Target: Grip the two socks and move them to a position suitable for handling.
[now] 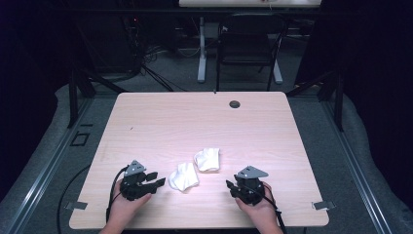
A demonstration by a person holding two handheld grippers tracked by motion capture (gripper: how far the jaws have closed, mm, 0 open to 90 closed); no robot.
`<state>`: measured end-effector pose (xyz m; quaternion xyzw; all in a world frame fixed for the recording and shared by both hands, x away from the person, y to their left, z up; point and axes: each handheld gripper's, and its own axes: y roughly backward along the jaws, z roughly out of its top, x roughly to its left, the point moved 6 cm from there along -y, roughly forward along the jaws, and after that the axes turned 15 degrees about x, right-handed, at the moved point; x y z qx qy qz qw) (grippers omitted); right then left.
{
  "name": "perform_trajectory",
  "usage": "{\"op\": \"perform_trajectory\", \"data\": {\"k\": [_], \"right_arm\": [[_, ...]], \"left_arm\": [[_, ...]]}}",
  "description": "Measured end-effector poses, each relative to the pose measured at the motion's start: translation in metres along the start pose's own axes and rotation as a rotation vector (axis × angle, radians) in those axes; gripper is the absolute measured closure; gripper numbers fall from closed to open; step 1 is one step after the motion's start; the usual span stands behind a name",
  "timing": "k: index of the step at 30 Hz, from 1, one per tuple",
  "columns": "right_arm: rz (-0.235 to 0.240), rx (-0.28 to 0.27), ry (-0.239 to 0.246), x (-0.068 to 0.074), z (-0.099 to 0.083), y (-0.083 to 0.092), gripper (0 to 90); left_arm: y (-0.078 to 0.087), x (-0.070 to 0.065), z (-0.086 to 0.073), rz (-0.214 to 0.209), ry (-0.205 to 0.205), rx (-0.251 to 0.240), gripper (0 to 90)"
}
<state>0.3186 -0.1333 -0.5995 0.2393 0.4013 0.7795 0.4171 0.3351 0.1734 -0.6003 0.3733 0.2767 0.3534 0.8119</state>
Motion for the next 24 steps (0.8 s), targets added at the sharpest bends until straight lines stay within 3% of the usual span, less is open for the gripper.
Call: {"op": "perform_trajectory", "data": {"k": [9,20,24], "right_arm": [[-0.003,-0.007,0.007,-0.001,0.0,0.002,60.2],[0.0,-0.019,-0.018,-0.004,-0.004,0.006,59.3],[-0.005,-0.021,-0.022,-0.005,-0.006,0.007,59.2]], "left_arm": [[-0.011,-0.013,0.01,-0.003,0.006,-0.005,57.6],[-0.026,-0.026,0.015,-0.007,-0.026,0.036,65.6],[-0.034,-0.028,0.022,0.011,-0.042,0.045,69.9]]}}
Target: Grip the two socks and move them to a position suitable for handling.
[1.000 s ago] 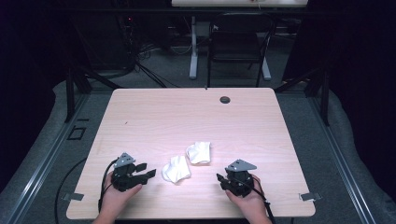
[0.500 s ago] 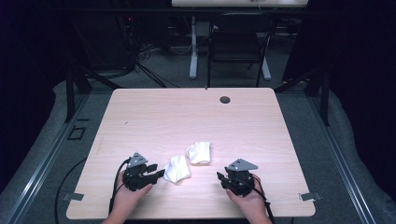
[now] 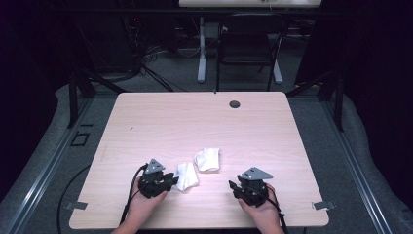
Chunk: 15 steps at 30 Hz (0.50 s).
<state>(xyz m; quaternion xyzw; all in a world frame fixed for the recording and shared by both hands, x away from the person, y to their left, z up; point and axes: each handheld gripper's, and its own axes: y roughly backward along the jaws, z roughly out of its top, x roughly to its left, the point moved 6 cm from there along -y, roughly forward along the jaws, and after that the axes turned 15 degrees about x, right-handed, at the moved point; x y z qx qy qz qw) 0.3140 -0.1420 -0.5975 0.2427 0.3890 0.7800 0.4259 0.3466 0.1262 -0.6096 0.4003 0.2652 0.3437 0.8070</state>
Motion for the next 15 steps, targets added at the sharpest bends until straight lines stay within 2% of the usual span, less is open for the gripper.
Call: {"op": "perform_trajectory", "data": {"k": [3,5,12,15], "right_arm": [[-0.005,-0.005,-0.009,-0.002,-0.001,0.002,59.2],[-0.005,-0.004,-0.009,-0.003,-0.002,0.003,59.2],[-0.001,-0.002,-0.009,-0.004,-0.002,0.004,59.1],[-0.004,-0.004,-0.008,-0.002,-0.001,0.003,59.0]], "left_arm": [[-0.006,-0.001,0.006,0.023,0.003,0.0,70.3],[-0.012,0.001,0.007,0.041,-0.007,0.017,70.2],[-0.015,0.002,0.003,0.021,0.0,0.021,68.6],[-0.014,0.001,0.002,0.016,-0.016,0.024,68.6]]}}
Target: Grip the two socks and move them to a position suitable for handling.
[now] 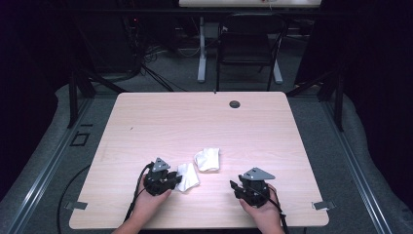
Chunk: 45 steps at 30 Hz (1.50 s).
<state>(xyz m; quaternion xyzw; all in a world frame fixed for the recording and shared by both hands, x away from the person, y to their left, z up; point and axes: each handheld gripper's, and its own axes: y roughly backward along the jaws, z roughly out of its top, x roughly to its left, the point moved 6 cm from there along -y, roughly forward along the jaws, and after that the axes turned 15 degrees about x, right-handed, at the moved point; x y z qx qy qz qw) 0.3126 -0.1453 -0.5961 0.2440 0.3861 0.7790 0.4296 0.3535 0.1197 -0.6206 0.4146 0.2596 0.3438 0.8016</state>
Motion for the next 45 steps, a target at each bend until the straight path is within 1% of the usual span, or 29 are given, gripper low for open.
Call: {"op": "perform_trajectory", "data": {"k": [1,3,4,5,6,7,11,13,15,18,19,20,21,22,24,26,30,31,34,35,38,41,44,45], "right_arm": [[0.0,0.0,0.0,0.0,0.0,0.0,59.0],[-0.003,0.004,0.004,0.0,0.0,0.0,59.0],[-0.001,0.005,0.003,0.0,0.0,-0.001,58.7],[-0.001,0.005,0.003,0.0,0.0,-0.001,58.7],[0.001,0.006,0.002,0.0,-0.001,-0.001,58.7],[0.003,0.005,0.0,0.0,-0.001,-0.002,58.6],[0.004,0.004,0.003,0.001,-0.001,-0.002,58.5],[0.004,0.003,0.004,0.001,0.0,-0.002,58.5],[0.005,0.003,0.003,0.001,0.0,-0.002,58.5],[0.007,0.0,0.003,0.001,0.0,-0.002,58.5],[0.008,-0.001,0.002,0.002,0.0,-0.002,58.5],[0.008,-0.001,0.002,0.002,0.0,-0.002,58.5],[0.008,0.001,0.003,0.002,0.0,-0.002,58.5],[0.008,0.004,0.004,0.002,-0.001,-0.002,58.5],[0.009,0.008,0.007,0.003,-0.001,-0.003,58.5],[0.008,0.015,0.012,0.004,-0.001,-0.002,58.5],[0.009,0.012,0.015,0.005,-0.001,-0.003,58.5],[0.01,0.012,0.014,0.005,-0.001,-0.002,58.5],[0.015,0.01,0.016,0.007,-0.001,-0.002,58.5],[0.021,0.001,0.012,0.008,0.0,-0.003,58.5],[0.027,0.003,0.02,0.012,0.0,-0.002,58.5],[0.033,0.01,0.037,0.016,0.0,-0.002,58.8],[0.044,0.01,0.051,0.023,0.002,-0.003,58.9],[0.045,0.007,0.052,0.024,0.002,-0.003,58.9]], "left_arm": [[0.0,-0.001,0.0,-0.008,0.003,0.001,68.6],[0.0,-0.002,-0.001,-0.013,-0.01,0.002,68.6],[0.0,-0.004,-0.002,-0.025,-0.012,0.005,68.6],[0.0,-0.004,-0.002,-0.03,-0.02,0.007,68.6],[0.001,-0.008,-0.004,-0.041,-0.037,0.015,68.7],[0.002,-0.009,-0.005,-0.041,-0.048,0.016,68.8],[0.002,-0.013,-0.006,-0.054,-0.062,0.025,68.8],[0.002,-0.017,-0.007,-0.068,-0.074,0.024,68.8],[0.002,-0.019,-0.007,-0.075,-0.073,0.023,68.8],[0.001,-0.026,-0.008,-0.085,-0.089,0.021,68.8],[0.001,-0.026,-0.008,-0.085,-0.089,0.021,68.8],[0.001,-0.027,-0.009,-0.09,-0.1,0.024,68.8],[0.001,-0.03,-0.009,-0.095,-0.098,0.025,68.8],[0.001,-0.032,-0.01,-0.097,-0.114,0.028,68.7],[0.0,-0.035,-0.01,-0.104,-0.112,0.028,68.8],[0.0,-0.038,-0.011,-0.108,-0.118,0.028,68.7],[0.0,-0.041,-0.011,-0.115,-0.128,0.031,68.6],[0.0,-0.043,-0.012,-0.121,-0.125,0.032,68.6],[-0.001,-0.048,-0.012,-0.128,-0.134,0.028,68.5],[-0.001,-0.049,-0.012,-0.129,-0.137,0.026,68.4],[-0.002,-0.052,-0.012,-0.135,-0.142,0.027,68.3],[-0.003,-0.055,-0.011,-0.139,-0.148,0.023,68.2],[-0.003,-0.056,-0.011,-0.139,-0.155,0.021,67.1],[-0.003,-0.056,-0.01,-0.139,-0.151,0.016,66.2]]}}
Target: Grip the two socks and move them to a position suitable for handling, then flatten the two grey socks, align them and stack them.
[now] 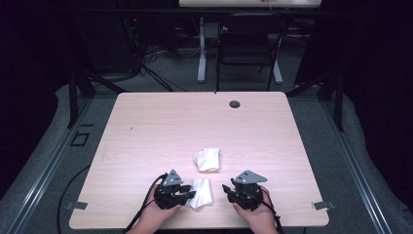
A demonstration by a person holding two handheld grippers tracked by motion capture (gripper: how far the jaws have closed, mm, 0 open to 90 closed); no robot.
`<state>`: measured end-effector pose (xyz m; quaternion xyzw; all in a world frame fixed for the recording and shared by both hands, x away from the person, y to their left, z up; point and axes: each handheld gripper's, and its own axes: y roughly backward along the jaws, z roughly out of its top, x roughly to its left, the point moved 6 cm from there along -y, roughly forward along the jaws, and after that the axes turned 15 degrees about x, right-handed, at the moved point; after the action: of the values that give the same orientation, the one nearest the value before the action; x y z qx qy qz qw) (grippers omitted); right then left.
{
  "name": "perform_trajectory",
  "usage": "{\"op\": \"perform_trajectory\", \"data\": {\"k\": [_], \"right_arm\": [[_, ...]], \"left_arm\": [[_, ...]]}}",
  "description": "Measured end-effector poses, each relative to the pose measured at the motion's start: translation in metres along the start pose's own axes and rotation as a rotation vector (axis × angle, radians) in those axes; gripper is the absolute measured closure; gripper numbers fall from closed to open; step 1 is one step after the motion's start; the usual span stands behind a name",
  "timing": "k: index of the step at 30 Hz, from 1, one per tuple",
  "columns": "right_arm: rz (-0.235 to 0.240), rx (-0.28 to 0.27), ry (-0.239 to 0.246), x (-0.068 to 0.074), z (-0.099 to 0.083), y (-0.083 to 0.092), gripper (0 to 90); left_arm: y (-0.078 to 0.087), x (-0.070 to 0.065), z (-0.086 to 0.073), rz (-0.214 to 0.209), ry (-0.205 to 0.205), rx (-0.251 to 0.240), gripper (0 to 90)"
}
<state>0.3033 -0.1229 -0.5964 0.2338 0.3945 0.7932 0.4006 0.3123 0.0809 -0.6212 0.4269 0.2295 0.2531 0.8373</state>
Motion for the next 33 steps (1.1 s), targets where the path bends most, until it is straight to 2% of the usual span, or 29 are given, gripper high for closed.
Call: {"op": "perform_trajectory", "data": {"k": [6,15,17,19,24,26,31,33], "right_arm": [[0.006,0.003,0.01,0.003,0.001,-0.001,59.0],[0.023,0.001,0.017,0.008,0.003,0.001,60.4],[0.035,0.006,0.02,0.012,0.005,0.001,62.4],[0.064,0.003,0.019,0.018,0.007,0.002,65.1],[0.088,0.009,0.091,0.041,0.018,0.003,66.9],[0.093,0.011,0.096,0.043,0.019,0.002,66.8],[0.104,0.054,0.159,0.058,0.024,-0.004,66.1],[0.109,0.06,0.158,0.06,0.025,-0.005,66.1]], "left_arm": [[0.004,0.003,0.001,0.007,0.008,-0.006,59.4],[0.025,0.013,-0.001,0.017,0.029,-0.051,58.8],[0.029,0.017,-0.002,0.035,0.044,-0.056,58.9],[0.032,0.02,-0.003,0.036,0.057,-0.061,59.2],[0.039,0.025,-0.007,0.042,0.076,-0.06,64.5],[0.041,0.024,-0.008,0.038,0.079,-0.064,65.0],[0.042,0.023,-0.01,0.041,0.068,-0.045,68.7],[0.041,0.024,-0.011,0.044,0.063,-0.042,70.2]]}}
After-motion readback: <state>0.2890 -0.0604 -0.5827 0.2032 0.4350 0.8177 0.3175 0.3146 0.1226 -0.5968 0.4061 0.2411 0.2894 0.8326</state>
